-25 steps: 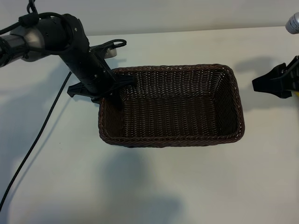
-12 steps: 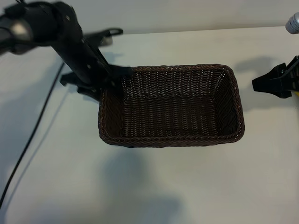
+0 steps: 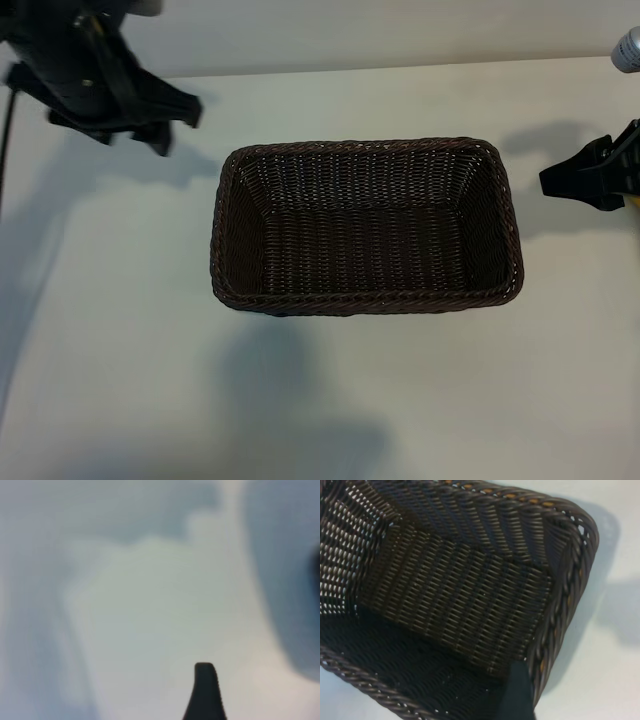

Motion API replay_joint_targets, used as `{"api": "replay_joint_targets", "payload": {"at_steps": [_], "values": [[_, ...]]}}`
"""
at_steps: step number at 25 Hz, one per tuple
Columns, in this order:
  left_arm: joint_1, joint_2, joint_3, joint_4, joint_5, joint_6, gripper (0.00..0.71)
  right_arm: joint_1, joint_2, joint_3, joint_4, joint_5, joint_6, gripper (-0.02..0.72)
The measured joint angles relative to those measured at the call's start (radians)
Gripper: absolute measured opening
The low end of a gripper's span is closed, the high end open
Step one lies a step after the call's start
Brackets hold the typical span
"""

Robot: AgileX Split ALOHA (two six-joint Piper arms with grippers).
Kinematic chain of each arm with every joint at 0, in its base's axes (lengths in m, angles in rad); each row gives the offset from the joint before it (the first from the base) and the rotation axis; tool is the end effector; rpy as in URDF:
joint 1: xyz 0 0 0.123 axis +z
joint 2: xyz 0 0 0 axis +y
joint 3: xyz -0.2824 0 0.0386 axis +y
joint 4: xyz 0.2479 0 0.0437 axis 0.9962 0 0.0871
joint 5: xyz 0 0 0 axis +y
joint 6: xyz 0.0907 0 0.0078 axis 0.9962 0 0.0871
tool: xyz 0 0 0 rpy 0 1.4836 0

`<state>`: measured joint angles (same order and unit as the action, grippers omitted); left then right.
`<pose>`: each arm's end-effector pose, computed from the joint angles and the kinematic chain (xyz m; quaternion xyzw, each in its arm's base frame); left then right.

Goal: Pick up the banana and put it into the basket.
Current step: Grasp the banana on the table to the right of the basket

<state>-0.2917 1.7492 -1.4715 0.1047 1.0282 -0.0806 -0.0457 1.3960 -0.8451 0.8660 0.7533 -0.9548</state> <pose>0.3566 -0.0985 0.2831 0.1222 0.9757 0.0156 0.1809 0.2661 0.0354 0.2495 -0.1670 0.9129 0.2186 0.3015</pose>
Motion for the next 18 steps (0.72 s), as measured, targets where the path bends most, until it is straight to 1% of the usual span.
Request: {"api": "replay_joint_targets", "payload": {"at_steps": [2, 5, 10, 12, 14, 18], "values": [[0.029, -0.001, 0.000, 0.054, 0.013, -0.008, 0.577, 0.000, 0.000, 0.000, 0.000, 0.001, 0.000, 0.606], [0.096, 0.000, 0.000, 0.075, 0.015, -0.009, 0.577, 0.000, 0.000, 0.000, 0.000, 0.002, 0.000, 0.606], [0.235, 0.000, 0.000, 0.075, 0.028, -0.009, 0.577, 0.000, 0.000, 0.000, 0.000, 0.002, 0.000, 0.606], [0.278, 0.000, 0.000, 0.080, 0.058, -0.009, 0.577, 0.000, 0.000, 0.000, 0.000, 0.002, 0.000, 0.606], [0.293, 0.000, 0.000, 0.082, 0.086, -0.009, 0.577, 0.000, 0.000, 0.000, 0.000, 0.003, 0.000, 0.606], [0.290, -0.011, 0.002, 0.051, 0.145, -0.004, 0.577, 0.000, 0.000, 0.000, 0.000, 0.003, 0.000, 0.606]]}}
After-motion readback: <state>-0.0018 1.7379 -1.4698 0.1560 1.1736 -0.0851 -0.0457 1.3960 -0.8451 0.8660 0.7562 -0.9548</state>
